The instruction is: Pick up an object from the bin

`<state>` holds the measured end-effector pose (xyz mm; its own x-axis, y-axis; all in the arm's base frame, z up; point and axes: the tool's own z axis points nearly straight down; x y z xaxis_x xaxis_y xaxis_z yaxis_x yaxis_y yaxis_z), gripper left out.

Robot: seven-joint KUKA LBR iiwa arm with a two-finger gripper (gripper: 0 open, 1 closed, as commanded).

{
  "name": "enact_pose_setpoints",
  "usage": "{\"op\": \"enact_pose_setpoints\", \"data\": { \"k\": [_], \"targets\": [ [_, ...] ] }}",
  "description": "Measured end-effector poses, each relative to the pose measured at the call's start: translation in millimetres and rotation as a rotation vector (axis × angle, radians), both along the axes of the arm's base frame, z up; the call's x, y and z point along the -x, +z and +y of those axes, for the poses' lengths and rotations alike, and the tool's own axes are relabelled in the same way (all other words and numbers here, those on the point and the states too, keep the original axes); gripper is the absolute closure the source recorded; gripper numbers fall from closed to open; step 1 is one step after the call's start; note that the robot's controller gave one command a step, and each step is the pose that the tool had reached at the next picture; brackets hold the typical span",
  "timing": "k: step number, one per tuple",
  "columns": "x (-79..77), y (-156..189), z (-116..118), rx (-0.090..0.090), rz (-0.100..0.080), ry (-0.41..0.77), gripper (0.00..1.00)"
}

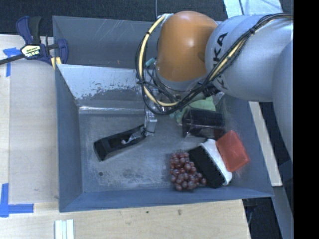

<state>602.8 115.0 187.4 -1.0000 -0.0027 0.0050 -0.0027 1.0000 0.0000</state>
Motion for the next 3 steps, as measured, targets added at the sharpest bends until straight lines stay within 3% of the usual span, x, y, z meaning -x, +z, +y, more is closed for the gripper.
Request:
{"op": "enact_pose_setpoints", "data": {
  "k": [1, 2, 3],
  "targets": [
    [-1.4, 5.2, -0.5, -0.001, -0.008, -0.002, 0.00],
    [0.5, -29.5, -4.5, -0.002, -0.014, 0.053, 0.00],
    [12.3, -97.9, -13.9, -0.001, -0.013, 0.205, 0.00]
  ]
}}
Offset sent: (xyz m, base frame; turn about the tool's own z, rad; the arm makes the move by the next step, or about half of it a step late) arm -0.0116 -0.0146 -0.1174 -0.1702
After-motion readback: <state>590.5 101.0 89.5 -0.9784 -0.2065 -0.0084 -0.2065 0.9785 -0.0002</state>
